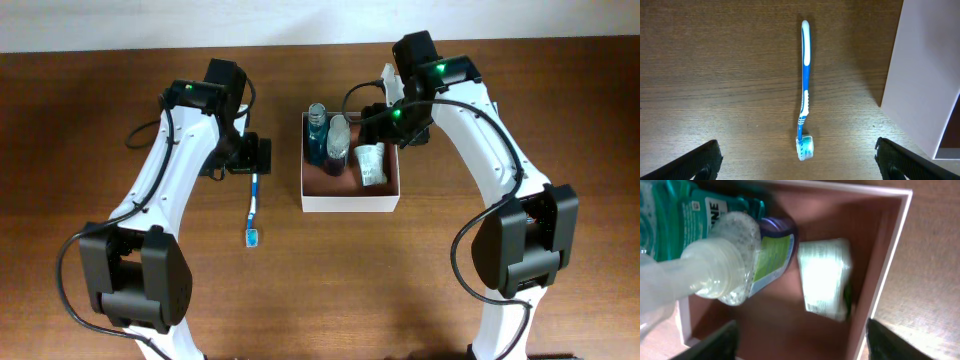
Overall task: Pack container
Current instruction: 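Carry the soap bar into the box's right side and release, then move the right gripper over the blue razor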
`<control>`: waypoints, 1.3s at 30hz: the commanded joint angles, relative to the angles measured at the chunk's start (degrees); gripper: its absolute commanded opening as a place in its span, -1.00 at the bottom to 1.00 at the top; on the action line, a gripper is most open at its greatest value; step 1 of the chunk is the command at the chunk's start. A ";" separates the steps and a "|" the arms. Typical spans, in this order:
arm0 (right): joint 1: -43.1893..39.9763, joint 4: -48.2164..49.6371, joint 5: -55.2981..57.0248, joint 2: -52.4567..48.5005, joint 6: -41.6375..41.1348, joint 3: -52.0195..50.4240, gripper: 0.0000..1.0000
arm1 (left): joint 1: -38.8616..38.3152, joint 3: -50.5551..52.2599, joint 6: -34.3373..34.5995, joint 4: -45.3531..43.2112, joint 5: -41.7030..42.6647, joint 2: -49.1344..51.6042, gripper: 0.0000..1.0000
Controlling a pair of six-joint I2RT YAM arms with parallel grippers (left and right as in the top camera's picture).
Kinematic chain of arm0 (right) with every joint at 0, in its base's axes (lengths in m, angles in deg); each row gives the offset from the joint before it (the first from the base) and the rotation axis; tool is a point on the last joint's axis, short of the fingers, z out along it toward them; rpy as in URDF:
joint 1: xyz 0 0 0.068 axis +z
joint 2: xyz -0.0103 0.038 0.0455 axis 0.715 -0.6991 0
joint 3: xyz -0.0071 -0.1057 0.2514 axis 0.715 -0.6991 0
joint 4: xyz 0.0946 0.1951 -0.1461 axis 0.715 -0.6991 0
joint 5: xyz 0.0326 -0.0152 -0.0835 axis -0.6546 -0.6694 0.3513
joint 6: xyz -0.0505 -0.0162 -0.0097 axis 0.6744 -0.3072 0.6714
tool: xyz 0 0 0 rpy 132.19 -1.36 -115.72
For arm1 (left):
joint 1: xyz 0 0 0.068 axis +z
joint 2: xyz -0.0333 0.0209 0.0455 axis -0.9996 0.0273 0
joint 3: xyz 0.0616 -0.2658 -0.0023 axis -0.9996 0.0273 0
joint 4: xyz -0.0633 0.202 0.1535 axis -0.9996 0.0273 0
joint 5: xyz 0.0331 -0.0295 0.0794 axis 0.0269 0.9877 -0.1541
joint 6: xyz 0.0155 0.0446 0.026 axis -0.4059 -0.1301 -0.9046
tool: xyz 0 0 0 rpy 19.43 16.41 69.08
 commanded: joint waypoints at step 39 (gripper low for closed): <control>-29.24 -1.60 15.47 -0.61 16.09 -5.29 0.97 | 0.02 0.26 -0.11 -0.11 0.00 -0.87 0.99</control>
